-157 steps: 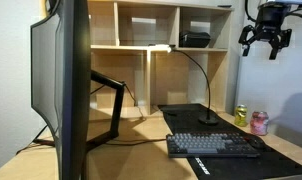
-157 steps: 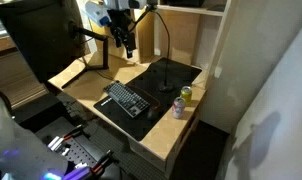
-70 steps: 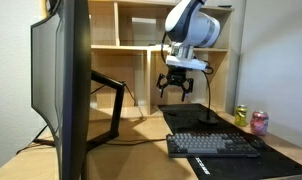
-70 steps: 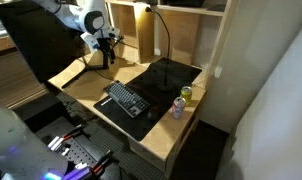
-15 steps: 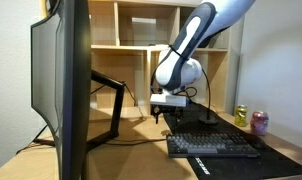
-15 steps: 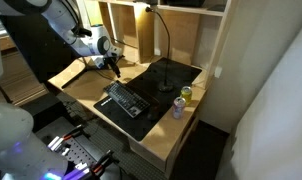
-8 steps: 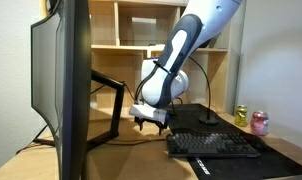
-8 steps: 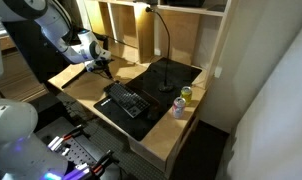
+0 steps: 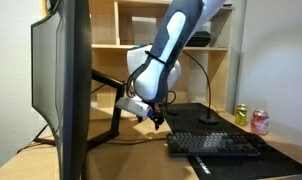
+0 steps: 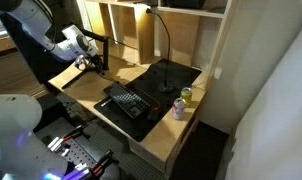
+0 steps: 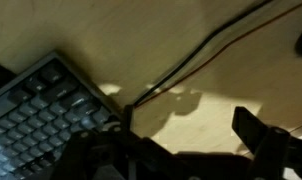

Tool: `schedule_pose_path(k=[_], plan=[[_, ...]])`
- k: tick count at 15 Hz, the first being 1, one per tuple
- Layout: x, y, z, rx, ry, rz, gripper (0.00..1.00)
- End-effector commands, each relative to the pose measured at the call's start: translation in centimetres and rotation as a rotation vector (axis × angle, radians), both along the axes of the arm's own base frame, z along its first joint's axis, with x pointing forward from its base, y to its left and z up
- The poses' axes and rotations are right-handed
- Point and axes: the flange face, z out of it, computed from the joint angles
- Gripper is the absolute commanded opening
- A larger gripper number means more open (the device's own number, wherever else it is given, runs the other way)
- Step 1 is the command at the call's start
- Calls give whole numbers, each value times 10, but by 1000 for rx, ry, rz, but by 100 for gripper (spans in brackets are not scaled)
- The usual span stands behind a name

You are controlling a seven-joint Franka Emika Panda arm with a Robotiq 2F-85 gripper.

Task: Push the keyboard forwards

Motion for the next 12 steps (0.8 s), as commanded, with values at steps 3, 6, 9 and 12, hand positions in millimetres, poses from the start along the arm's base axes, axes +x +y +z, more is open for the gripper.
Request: schedule_pose_path(k=[3, 6, 9, 12], plan=[[29, -49, -5, 1, 19, -77, 100], [40, -56, -9, 41, 30, -45, 100], [70, -101, -1, 86, -34, -67, 100], [84, -129, 5, 126, -43, 34, 100]])
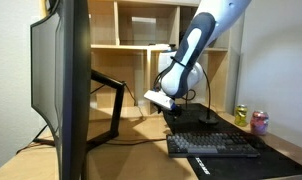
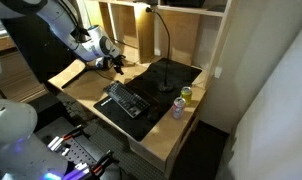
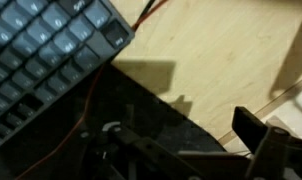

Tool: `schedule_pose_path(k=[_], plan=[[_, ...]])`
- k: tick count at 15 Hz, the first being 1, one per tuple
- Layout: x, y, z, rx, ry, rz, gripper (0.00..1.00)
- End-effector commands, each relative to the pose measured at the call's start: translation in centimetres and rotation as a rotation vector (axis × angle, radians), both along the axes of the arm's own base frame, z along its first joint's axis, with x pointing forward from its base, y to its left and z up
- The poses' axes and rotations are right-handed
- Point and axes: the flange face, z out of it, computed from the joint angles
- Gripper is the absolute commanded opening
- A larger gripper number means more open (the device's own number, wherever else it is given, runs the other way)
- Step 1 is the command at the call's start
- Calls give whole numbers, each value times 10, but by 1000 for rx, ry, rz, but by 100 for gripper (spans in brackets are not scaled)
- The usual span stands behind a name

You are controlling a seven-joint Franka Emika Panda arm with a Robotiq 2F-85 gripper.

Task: Push the keyboard forwards

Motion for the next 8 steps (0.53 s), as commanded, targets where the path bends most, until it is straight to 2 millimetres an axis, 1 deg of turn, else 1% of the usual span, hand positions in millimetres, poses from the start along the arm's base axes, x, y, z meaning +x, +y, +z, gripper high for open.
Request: schedule_pose_path(k=[1, 2, 3, 5, 8], plan=[[12, -18, -4, 17, 30, 116, 100], [10, -21, 1, 9, 7, 63, 100], [11, -25, 0, 11, 15, 82, 100], [11, -24, -1, 14, 20, 97, 100], [13, -22, -18, 13, 1, 188, 100]])
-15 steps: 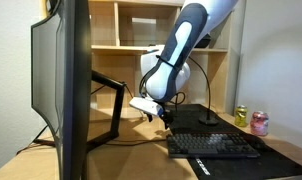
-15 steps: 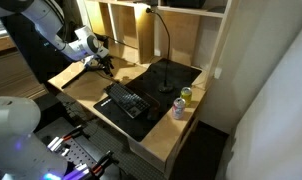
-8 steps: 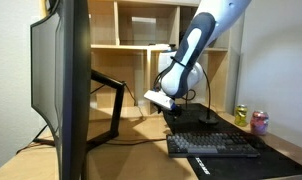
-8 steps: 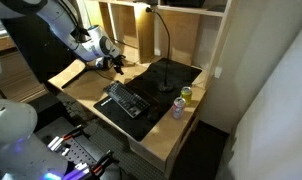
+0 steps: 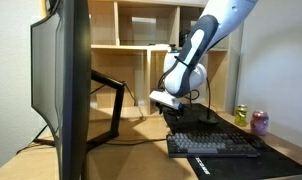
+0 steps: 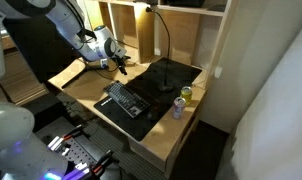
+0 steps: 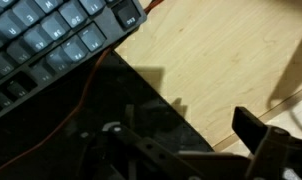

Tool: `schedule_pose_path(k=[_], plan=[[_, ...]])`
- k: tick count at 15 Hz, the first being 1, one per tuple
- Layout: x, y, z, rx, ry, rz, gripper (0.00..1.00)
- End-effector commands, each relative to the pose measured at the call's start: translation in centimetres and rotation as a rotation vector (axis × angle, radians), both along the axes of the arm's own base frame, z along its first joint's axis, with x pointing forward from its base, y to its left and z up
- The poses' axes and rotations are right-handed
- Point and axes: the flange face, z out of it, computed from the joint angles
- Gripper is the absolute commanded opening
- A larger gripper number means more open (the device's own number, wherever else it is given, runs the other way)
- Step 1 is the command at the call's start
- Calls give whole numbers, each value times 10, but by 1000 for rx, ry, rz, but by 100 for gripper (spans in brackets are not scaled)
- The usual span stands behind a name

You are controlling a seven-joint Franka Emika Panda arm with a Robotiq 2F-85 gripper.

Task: Push the keyboard forwards

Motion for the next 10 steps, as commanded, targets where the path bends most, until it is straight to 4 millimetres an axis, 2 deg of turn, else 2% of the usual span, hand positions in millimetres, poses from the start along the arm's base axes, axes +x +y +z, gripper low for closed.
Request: schedule_pose_path(k=[1, 4, 7, 10], plan=[[6, -5, -17, 4, -41, 112, 100], [9, -5, -27, 25, -86, 232, 100], [2, 5, -37, 74, -8, 359, 100], [2, -1, -41, 78, 63, 433, 100]])
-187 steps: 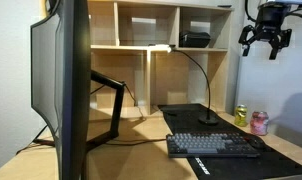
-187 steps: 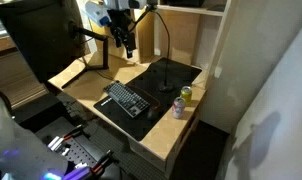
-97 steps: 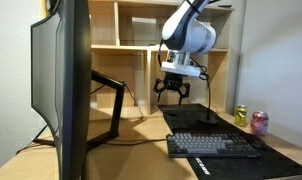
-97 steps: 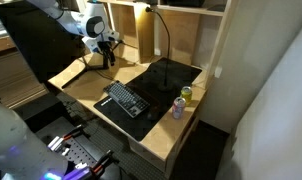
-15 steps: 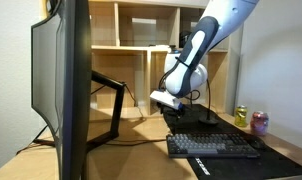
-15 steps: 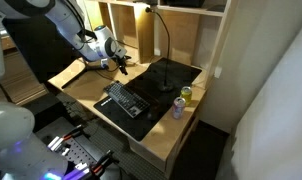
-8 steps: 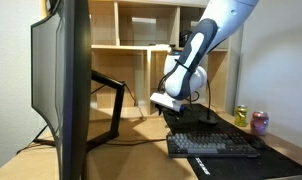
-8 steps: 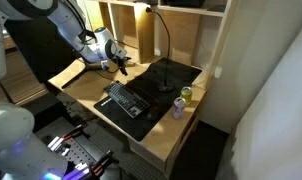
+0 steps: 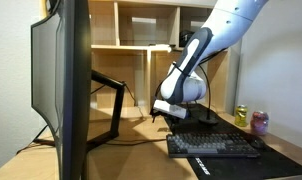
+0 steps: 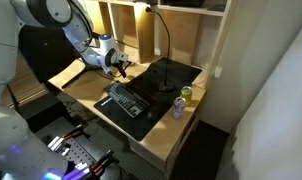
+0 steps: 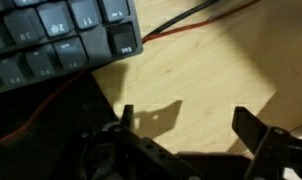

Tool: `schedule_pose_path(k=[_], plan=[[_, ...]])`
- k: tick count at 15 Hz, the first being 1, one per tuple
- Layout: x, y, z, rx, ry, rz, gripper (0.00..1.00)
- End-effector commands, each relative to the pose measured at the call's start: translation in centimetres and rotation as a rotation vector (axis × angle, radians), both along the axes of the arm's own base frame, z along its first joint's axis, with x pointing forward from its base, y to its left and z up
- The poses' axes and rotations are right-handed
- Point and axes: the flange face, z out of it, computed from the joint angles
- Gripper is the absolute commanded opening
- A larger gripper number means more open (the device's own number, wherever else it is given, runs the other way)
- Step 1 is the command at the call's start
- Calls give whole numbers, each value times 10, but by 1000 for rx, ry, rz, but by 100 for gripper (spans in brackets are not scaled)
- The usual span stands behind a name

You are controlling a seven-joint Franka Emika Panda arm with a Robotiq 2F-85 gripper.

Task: Push the keyboard forwards

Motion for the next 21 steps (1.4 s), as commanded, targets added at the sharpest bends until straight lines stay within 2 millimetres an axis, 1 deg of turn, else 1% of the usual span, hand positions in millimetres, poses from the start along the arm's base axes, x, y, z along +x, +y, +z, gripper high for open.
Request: schedule_pose_path(k=[1, 3, 5, 7, 8, 12, 14, 21], plan=[[4, -11, -3, -15, 74, 88, 100], [9, -21, -3, -36, 87, 86, 100], [10, -24, -3, -35, 115, 113, 100], [12, -25, -4, -45, 131, 126, 100], [10, -24, -5, -38, 105, 104, 100], [10, -24, -5, -37, 107, 98, 100], [12, -24, -23, -62, 147, 94, 100], [9, -16, -40, -15, 196, 154, 100]])
